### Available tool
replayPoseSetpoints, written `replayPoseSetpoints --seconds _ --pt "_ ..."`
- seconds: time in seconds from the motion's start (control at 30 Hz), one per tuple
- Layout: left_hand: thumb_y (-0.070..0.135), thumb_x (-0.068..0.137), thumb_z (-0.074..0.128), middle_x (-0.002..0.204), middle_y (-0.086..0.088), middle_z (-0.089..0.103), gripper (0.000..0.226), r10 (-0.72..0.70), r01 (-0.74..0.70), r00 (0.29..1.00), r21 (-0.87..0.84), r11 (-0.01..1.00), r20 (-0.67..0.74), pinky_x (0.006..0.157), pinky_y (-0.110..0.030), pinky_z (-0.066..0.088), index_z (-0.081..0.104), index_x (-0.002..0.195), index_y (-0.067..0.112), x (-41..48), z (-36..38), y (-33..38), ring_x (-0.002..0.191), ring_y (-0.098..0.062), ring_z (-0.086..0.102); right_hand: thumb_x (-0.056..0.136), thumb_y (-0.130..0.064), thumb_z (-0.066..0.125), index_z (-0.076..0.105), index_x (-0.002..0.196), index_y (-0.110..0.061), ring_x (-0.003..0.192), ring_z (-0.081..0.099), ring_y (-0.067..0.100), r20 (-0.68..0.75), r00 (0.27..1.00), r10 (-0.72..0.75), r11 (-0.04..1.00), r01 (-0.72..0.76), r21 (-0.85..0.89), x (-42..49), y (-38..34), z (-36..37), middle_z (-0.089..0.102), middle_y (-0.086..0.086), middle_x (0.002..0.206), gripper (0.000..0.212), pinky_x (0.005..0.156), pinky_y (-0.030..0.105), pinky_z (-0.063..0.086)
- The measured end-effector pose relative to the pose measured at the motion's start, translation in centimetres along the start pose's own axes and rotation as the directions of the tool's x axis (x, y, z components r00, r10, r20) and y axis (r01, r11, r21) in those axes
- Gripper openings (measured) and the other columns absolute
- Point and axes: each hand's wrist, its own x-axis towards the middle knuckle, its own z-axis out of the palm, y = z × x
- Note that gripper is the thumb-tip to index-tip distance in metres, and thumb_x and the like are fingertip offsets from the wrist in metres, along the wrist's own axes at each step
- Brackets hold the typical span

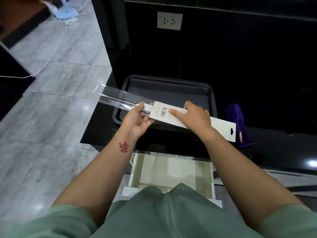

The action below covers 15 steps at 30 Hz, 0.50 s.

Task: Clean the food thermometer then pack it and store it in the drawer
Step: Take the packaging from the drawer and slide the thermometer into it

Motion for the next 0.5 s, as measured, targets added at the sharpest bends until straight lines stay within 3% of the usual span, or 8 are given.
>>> replayPoseSetpoints --seconds 0.17,0.27,0.33,0.5 --pt "0.033 0.099 0.051 0.115 -0.020 0.069 0.033 -0.060 0.060 0.998 0.011 0.998 0.034 0.074 -0.047 0.059 0.055 0.116 0.005 -0.2 0.5 -1.9 0.096 -0.032 0.071 0.079 -0.079 0.045 0.046 0.089 -0.022 0.076 0.054 0.021 0.093 0.996 0.020 1.000 -0.021 0.014 0.3 -0.3 0.3 0.054 -0.010 0.072 0.057 0.078 0.040 0.033" --pt "0.048 0.096 0.049 0.110 -0.021 0.072 0.046 -0.092 0.093 0.994 -0.015 0.996 0.063 0.072 -0.048 0.060 0.059 0.111 0.006 -0.4 0.5 -2.8 0.097 -0.033 0.072 0.080 -0.074 0.049 0.050 0.089 -0.026 0.081 0.053 0.018 0.137 0.991 0.005 0.999 -0.012 0.050 0.4 -0.1 0.3 0.059 -0.010 0.083 0.049 0.079 0.039 0.033" --pt "0.056 0.094 0.047 0.110 -0.022 0.071 0.053 -0.100 0.100 0.993 -0.004 0.995 0.062 0.079 -0.049 0.059 0.059 0.110 0.007 -0.5 0.6 -3.2 0.099 -0.034 0.071 0.082 -0.069 0.053 0.053 0.090 -0.030 0.083 0.054 0.015 0.184 0.983 -0.018 0.995 0.000 0.099 0.6 0.2 0.3 0.060 -0.012 0.089 0.039 0.079 0.037 0.037" --pt "0.068 0.091 0.036 0.120 -0.024 0.066 0.079 -0.144 0.141 0.986 0.033 0.989 0.089 0.098 -0.048 0.050 0.058 0.125 0.000 -0.8 1.3 -3.8 0.111 -0.036 0.065 0.082 -0.057 0.062 0.056 0.080 -0.027 0.076 0.057 0.009 0.229 0.973 -0.033 0.971 -0.023 0.237 0.8 0.3 0.5 0.060 -0.014 0.081 0.031 0.060 0.030 0.041"
